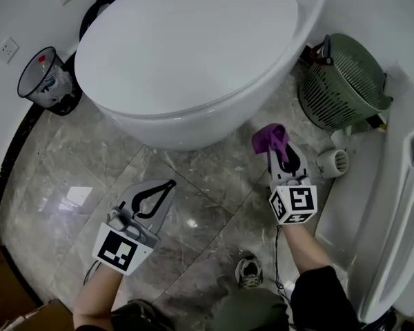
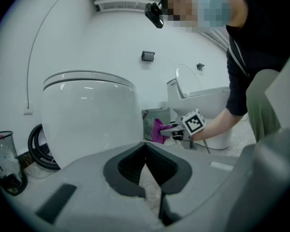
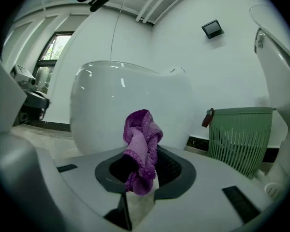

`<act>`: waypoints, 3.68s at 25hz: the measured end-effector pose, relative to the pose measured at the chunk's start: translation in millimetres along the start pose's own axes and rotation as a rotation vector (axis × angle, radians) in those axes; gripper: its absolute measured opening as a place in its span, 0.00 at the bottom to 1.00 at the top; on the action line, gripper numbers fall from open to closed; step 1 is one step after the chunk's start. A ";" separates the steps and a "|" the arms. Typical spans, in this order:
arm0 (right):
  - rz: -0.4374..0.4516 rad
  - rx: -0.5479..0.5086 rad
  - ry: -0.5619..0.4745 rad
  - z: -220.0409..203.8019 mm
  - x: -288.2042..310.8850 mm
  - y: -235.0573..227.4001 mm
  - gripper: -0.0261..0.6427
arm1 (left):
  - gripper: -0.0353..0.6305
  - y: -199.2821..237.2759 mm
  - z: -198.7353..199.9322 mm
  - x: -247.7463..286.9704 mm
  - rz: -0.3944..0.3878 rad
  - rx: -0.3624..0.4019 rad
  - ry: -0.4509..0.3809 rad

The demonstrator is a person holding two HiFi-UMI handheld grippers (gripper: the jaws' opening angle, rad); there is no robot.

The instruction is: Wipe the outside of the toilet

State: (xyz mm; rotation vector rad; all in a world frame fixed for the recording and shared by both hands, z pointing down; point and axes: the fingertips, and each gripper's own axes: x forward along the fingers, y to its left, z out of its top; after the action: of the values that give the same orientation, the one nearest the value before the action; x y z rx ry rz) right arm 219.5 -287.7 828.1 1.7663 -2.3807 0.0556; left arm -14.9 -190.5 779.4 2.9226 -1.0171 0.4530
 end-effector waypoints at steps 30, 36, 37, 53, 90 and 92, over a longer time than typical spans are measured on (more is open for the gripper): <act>0.146 -0.117 0.039 -53.3 37.8 89.8 0.17 | 0.06 -2.7 -8.9 8.7 -0.011 -0.026 -0.010; -0.033 -0.136 0.091 -62.5 81.3 -10.4 0.17 | 0.06 -12.8 -14.8 25.3 -0.034 -0.034 0.021; -0.054 -0.138 0.102 -62.9 89.4 -23.6 0.17 | 0.06 -13.8 -15.4 27.1 -0.036 -0.032 0.026; -0.230 0.031 0.190 -68.6 107.5 -80.8 0.17 | 0.06 -4.4 -23.4 16.6 -0.022 -0.013 0.054; 0.400 0.117 0.202 281.7 -150.2 300.8 0.17 | 0.06 42.0 129.9 -328.0 0.520 -0.252 -0.005; 0.385 0.140 0.230 309.2 -156.0 287.7 0.17 | 0.06 46.3 163.7 -331.5 0.520 -0.274 -0.011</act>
State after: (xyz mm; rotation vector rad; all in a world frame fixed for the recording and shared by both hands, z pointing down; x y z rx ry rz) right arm -47.6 -96.8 520.0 1.2429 -2.5528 0.4584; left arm -246.9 -43.8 527.6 2.4057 -1.6921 0.2715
